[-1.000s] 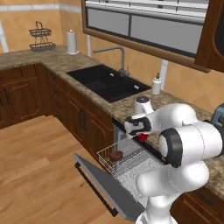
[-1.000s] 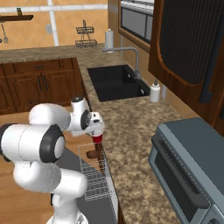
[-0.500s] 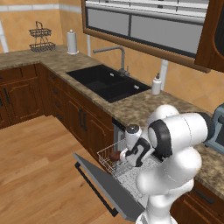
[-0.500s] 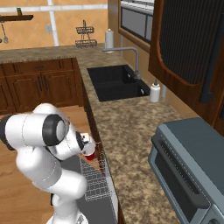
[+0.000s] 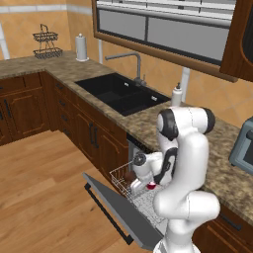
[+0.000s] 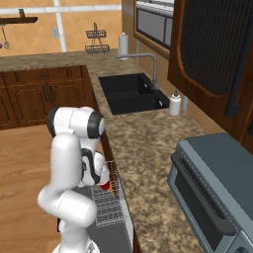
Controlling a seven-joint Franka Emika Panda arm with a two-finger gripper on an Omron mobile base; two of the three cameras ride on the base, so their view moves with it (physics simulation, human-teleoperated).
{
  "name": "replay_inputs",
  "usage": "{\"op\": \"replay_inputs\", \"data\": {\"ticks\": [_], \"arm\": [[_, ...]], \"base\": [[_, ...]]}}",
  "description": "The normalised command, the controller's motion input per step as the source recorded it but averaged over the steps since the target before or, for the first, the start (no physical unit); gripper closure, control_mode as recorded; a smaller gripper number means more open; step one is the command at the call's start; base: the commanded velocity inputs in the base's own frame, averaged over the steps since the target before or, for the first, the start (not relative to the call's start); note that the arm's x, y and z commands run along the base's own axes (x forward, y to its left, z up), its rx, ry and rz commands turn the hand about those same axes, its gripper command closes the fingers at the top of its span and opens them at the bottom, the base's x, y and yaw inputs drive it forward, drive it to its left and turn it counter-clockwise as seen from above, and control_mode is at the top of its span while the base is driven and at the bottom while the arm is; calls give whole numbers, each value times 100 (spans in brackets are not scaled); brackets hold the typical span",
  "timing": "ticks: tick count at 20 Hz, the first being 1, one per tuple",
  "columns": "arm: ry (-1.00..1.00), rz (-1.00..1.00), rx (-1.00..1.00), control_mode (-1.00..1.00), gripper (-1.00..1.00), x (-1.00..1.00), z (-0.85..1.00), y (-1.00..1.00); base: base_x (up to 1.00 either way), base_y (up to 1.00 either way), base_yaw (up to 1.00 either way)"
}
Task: Pick up the cup and bowl from the counter, place them in the dishwasher, and close the dishwasher door.
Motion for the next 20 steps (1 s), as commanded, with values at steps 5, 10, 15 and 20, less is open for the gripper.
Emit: {"op": "replay_inputs", "data": {"ticks": [5,10,15,20], "arm": [[4,-13,-7,-100,100,57,-86,-3],[1,-12,-3,-100,100,67,-57,-6],[5,-13,0,-100,100,87,-32,-13],[6,-12,0,-100,100,77,-41,-3]], "base": [[0,0,0],[0,0,0],[0,0,0],[0,0,0]]}}
